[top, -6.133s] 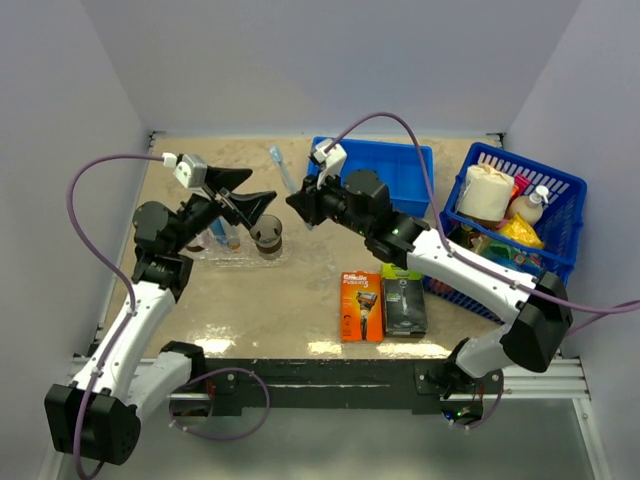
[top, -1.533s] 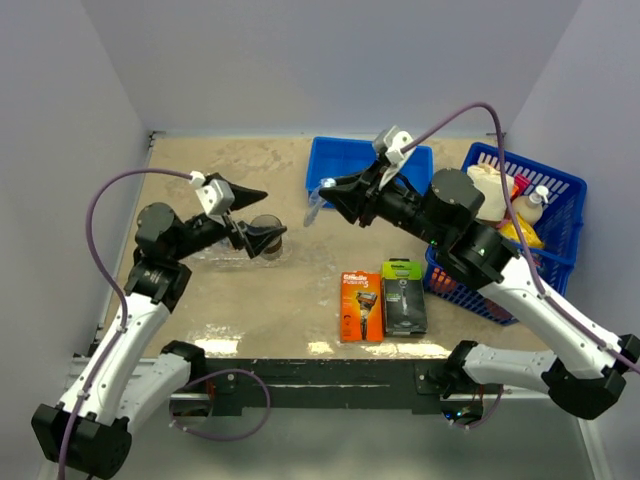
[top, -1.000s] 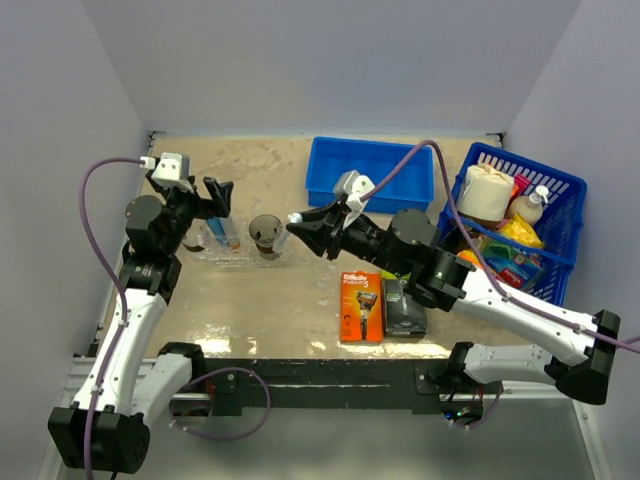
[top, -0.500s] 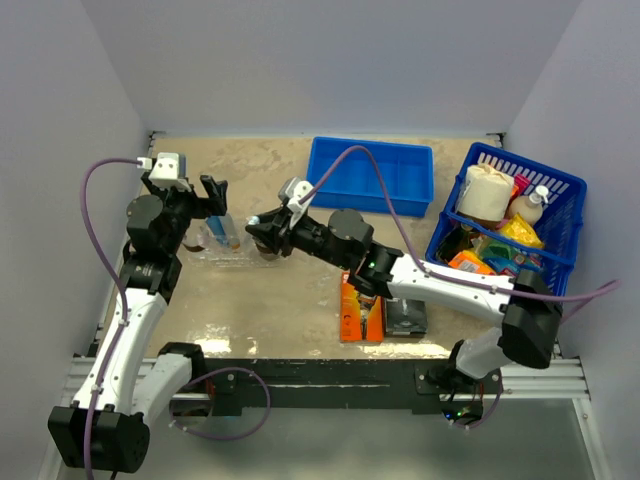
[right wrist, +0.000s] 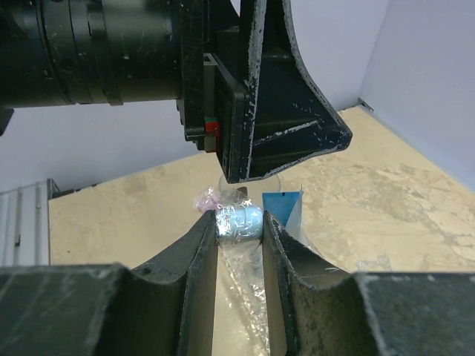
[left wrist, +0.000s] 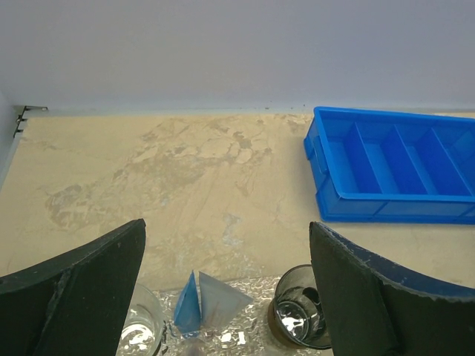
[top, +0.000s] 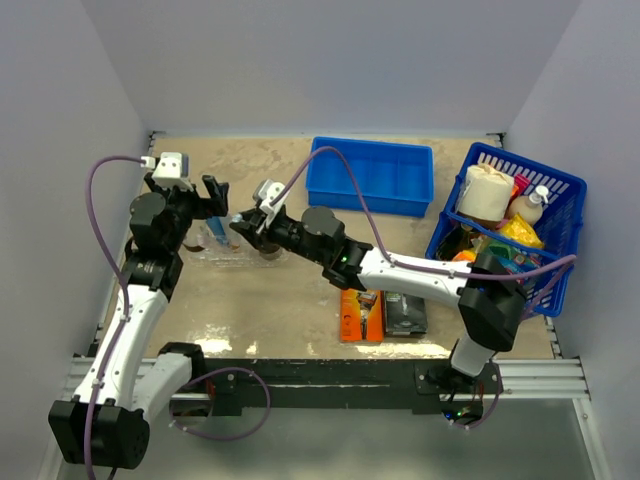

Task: Prepare toiletry sets of a toothbrush and toothpaste on the tray

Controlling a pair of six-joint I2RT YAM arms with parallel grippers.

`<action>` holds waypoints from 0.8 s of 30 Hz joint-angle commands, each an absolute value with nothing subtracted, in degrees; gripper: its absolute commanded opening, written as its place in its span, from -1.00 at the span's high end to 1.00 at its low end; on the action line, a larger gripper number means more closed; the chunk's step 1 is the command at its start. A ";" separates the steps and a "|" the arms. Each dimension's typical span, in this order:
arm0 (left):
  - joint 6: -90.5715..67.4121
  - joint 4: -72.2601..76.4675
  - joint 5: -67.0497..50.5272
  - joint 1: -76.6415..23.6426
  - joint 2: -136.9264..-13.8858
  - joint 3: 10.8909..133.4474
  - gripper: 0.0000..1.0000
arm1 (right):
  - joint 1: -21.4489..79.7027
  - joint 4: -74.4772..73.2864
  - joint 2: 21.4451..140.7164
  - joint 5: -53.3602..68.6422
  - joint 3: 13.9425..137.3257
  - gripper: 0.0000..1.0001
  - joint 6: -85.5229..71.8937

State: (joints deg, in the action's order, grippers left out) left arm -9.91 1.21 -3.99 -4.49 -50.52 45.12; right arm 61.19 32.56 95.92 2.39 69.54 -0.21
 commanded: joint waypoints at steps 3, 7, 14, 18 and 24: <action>-10.46 2.72 -3.34 -4.13 -51.24 46.14 -0.90 | 61.52 37.35 97.91 0.79 73.39 0.92 2.46; -10.46 2.55 -3.52 -4.04 -51.59 46.23 -0.90 | 61.52 37.53 99.23 0.44 73.92 0.92 2.81; -10.72 2.72 -4.39 -4.04 -51.86 46.32 -0.90 | 61.52 37.44 101.51 0.53 74.62 0.92 2.90; -10.72 2.64 -4.57 -4.04 -52.21 46.40 -0.90 | 61.52 37.79 102.39 0.18 74.71 0.92 2.99; -10.72 2.72 -5.01 -4.04 -52.29 46.41 -0.90 | 61.52 38.93 103.62 0.09 74.27 0.92 2.90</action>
State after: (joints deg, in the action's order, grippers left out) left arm -9.93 1.10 -4.29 -4.49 -52.36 45.12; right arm 61.19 34.63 103.02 0.97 72.10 1.76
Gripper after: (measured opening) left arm 0.949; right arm 0.290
